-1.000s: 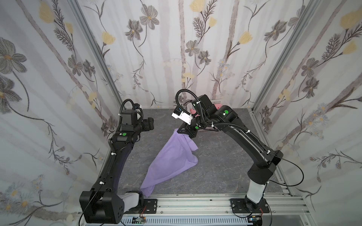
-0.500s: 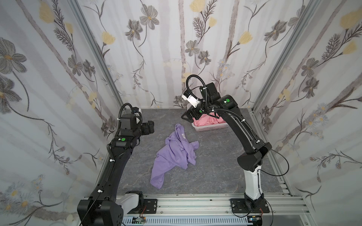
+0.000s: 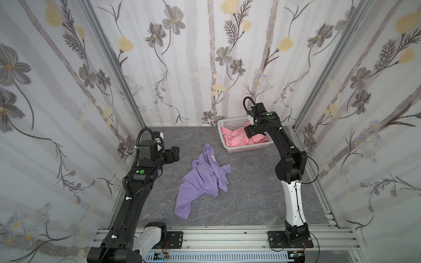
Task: Fold and stack t-shirts
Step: Place the T-shirt at the center of the board.
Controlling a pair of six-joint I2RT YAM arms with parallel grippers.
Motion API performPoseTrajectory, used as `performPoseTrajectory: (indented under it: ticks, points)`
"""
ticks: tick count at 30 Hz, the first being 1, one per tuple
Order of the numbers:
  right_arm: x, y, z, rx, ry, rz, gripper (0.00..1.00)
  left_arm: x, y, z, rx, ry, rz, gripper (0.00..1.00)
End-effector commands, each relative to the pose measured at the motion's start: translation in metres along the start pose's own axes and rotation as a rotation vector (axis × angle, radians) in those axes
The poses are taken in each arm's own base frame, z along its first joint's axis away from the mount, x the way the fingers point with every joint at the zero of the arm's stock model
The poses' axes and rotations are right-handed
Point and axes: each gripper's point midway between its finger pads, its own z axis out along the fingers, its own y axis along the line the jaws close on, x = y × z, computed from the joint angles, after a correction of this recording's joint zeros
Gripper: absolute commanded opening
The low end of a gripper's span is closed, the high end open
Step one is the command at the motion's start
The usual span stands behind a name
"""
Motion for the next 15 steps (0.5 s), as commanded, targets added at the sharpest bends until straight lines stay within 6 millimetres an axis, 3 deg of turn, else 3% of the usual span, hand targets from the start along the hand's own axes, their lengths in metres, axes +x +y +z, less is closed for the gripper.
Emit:
performPoseTrajectory:
  ticks: [1,6,12,15]
  points:
    - [0.012,-0.043,0.006,0.108,0.037,0.045,0.95,0.001,0.0,0.006,0.007,0.004,-0.004,0.92]
    - [0.034,-0.087,0.021,0.156,0.096,0.089,0.95,-0.002,-0.004,0.018,0.035,0.01,-0.02,0.92]
    - [0.053,-0.106,0.041,0.108,0.131,0.156,0.95,-0.002,-0.004,0.026,0.04,0.024,-0.021,0.92]
    - [0.062,-0.109,0.053,0.049,0.144,0.219,0.89,-0.001,-0.006,0.03,0.052,0.032,-0.028,0.92]
